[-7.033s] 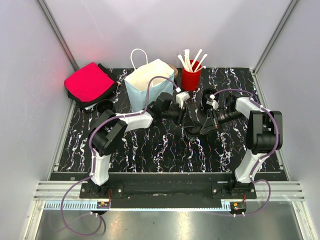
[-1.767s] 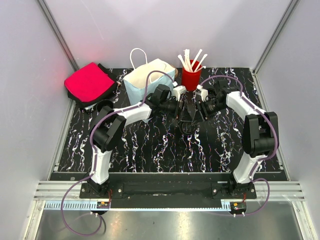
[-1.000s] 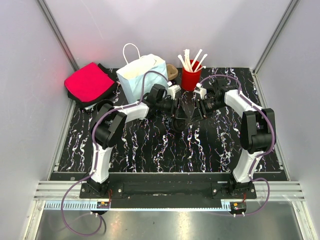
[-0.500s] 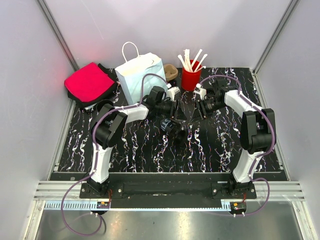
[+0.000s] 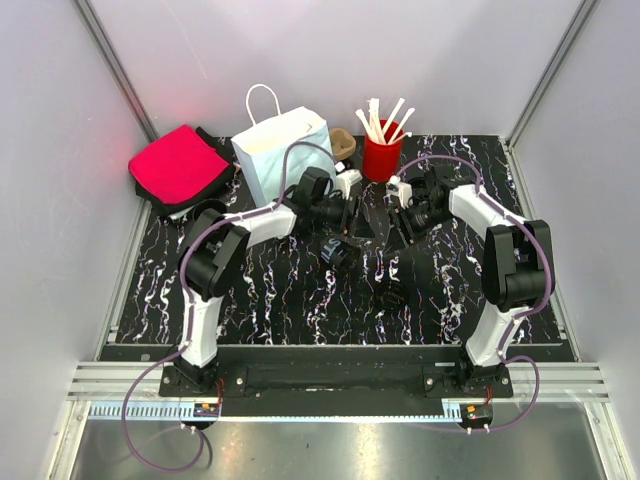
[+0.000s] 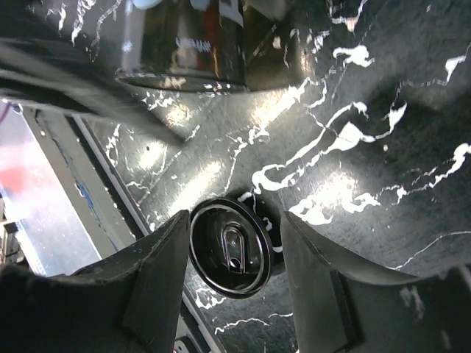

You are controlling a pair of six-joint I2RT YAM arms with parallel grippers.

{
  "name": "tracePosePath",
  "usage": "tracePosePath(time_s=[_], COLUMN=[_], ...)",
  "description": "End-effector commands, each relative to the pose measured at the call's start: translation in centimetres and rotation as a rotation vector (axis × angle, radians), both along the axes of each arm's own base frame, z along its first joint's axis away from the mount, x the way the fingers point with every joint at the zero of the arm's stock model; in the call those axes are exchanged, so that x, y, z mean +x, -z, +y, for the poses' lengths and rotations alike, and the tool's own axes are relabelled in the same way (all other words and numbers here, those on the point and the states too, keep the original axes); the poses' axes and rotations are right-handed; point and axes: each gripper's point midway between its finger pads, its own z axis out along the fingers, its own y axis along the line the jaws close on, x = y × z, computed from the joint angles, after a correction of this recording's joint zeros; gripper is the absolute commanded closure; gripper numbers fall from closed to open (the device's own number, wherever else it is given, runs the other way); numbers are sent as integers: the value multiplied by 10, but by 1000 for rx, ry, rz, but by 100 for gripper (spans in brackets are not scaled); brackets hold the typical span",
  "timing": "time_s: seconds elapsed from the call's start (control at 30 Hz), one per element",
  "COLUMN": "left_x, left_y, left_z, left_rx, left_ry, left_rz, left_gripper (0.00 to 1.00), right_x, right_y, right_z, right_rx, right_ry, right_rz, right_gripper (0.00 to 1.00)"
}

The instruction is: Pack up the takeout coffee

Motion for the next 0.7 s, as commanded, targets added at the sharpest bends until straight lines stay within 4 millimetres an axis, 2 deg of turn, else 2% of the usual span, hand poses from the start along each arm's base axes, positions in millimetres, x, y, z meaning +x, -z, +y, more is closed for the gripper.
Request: tracePosePath(time_s=[0.0, 0.03, 0.13, 0.27, 0.3, 0.37, 0.4, 0.5, 0.67], left_x=[-2, 0, -4, -7, -3, -7, -7, -17, -33], left_y=[-85, -93, -98, -93, -85, -77, -66, -45, -23], left_z=[-12, -13, -7, 15, 23, 31, 37, 45, 50], left_rx=[-79, -75, 22, 175, 230, 290, 338, 425, 510], left_ry=[72, 65, 55, 24, 9, 19, 5, 28, 77], left_rz=[-201, -236, -314, -432, -460, -468, -468, -489, -500], left_gripper=[25, 24, 24, 24, 24, 24, 25, 25, 26], right_x=[0, -1, 2, 3, 3, 3, 2, 0, -10], right_y=[-10, -11, -13, -16, -22, -23, -29, -37, -46], right_z=[-5, -6, -17, -36, -40, -52, -55, -70, -77], right_rx=[-20, -21, -36, -60, -63, -72, -68, -72, -81], right_ry=[-18, -14, 15, 63, 75, 110, 119, 159, 172], right_rz=[-76, -79, -88, -103, -122, -124, -141, -177, -213], right_gripper=[41, 41, 41, 41, 41, 41, 41, 41, 40])
